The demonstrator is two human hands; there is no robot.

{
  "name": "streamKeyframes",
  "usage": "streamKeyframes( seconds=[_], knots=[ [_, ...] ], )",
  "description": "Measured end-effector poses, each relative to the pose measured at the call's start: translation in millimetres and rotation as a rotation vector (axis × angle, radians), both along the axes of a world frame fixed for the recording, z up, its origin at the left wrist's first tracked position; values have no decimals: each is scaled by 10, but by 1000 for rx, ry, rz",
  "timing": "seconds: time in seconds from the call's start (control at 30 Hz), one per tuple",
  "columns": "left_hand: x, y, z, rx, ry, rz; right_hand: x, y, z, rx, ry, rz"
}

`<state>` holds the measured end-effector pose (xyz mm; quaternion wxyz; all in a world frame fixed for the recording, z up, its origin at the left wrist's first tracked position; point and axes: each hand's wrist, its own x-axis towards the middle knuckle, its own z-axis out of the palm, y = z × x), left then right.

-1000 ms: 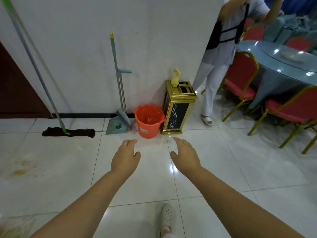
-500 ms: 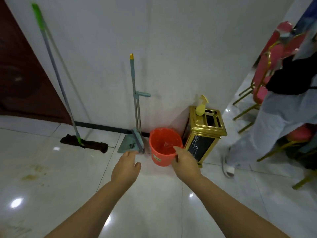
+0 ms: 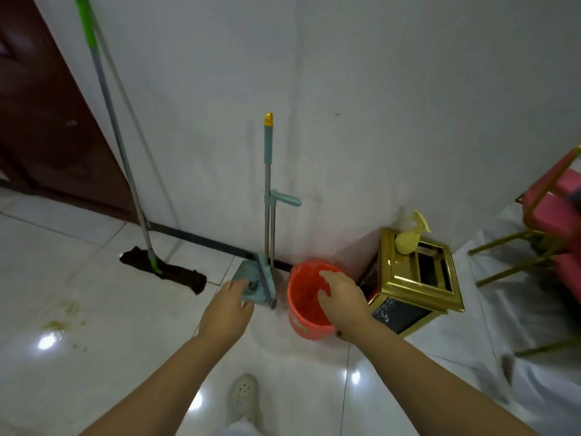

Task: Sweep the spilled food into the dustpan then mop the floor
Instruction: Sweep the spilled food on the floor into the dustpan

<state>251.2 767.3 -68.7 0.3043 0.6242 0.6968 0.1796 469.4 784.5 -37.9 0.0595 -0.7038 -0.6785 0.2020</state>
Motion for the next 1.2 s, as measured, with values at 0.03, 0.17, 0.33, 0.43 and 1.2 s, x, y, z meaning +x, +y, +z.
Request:
streamKeyframes(
  seconds=[0.03, 0.17, 0.33, 0.43, 1.2],
  knots=[
    [-7, 188, -7, -1, 0, -8, -5, 169, 4, 4, -8, 3],
    [-55, 945, 40, -25, -11, -18, -48, 912, 19, -1, -36, 20],
    [-238, 1870, 113, -36, -9, 5, -242, 1836, 55, -45, 7, 13],
    [-244, 2311, 75, -42, -13, -5, -327, 2287, 64, -57, 79, -7],
    [175, 3287, -220, -225, -72, 531, -858, 4828, -256, -185, 308, 386]
  ],
)
